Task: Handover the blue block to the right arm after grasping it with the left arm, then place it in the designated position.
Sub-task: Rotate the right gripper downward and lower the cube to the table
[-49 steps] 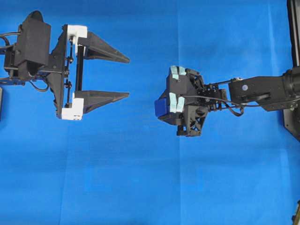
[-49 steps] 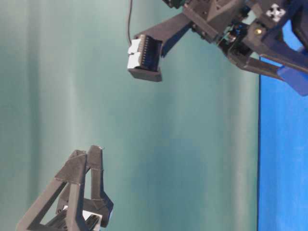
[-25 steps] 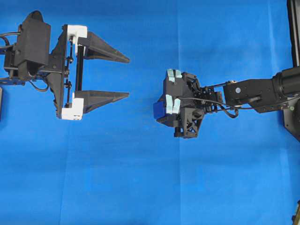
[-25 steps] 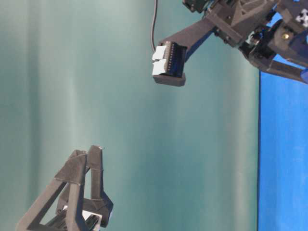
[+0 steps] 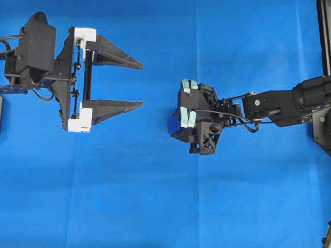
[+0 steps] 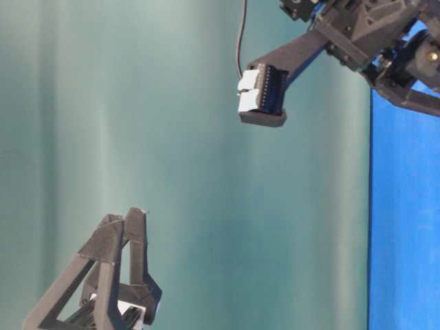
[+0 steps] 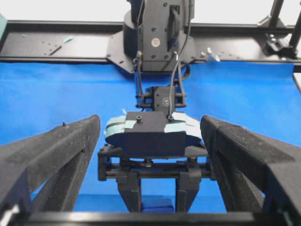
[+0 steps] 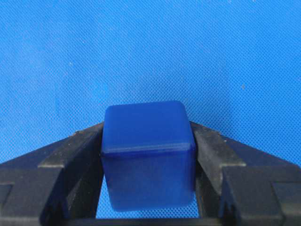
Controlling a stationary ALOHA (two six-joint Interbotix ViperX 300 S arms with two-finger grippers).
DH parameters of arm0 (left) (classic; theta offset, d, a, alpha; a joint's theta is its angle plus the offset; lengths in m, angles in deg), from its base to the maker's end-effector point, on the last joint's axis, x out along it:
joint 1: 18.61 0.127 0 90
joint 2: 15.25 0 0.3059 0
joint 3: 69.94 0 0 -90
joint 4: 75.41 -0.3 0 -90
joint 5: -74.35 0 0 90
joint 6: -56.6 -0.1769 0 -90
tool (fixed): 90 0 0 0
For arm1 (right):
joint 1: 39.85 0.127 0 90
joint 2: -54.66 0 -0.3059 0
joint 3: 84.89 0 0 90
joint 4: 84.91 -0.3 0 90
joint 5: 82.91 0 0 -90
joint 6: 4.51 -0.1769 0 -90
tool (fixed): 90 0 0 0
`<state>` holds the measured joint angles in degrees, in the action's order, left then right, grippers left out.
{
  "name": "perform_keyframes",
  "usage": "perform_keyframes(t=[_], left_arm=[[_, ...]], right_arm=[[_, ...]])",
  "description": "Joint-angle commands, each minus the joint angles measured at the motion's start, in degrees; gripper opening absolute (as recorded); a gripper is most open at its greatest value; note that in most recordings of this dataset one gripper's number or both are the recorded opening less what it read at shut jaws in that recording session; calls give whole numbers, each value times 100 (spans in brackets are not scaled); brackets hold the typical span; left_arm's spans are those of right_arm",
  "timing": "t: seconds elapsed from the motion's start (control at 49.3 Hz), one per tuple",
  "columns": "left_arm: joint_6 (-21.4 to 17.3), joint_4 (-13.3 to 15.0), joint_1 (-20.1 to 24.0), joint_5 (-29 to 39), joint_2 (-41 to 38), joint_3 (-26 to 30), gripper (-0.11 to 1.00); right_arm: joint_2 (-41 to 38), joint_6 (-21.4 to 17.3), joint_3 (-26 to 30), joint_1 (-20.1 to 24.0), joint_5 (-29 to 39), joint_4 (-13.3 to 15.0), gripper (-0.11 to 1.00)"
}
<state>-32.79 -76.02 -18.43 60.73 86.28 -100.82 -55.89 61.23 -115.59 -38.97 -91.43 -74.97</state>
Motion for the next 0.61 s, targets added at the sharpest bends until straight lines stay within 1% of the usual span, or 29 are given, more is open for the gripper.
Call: perform_keyframes(t=[0.0,0.264,0.284,0.304,0.406,0.466,0.487,0.507,0.588], left_arm=[[0,-9,0,-53,88,123,92],[0,-9,0,-53,88,132,92],[0,-9,0,-53,88,123,92],[0,0,0,-53,88,132,92],[0,0,0,-53,88,123,92],[0,0,0,-53,97,123,92],[0,0,0,-53,97,123,92],[0,-9,0,-53,97,123,92],[0,-9,0,-53,97,123,92]], right_arm=[[70,0,105,9,-62,-35,44],[70,0,105,9,-53,-114,44],[70,0,105,0,-53,-114,45],[70,0,105,9,-53,-114,49],[70,0,114,9,-62,-114,78],[70,0,123,9,-62,-114,92],[70,0,114,9,-62,-114,95],[70,0,123,9,-62,-114,95],[70,0,132,0,-53,-114,90]])
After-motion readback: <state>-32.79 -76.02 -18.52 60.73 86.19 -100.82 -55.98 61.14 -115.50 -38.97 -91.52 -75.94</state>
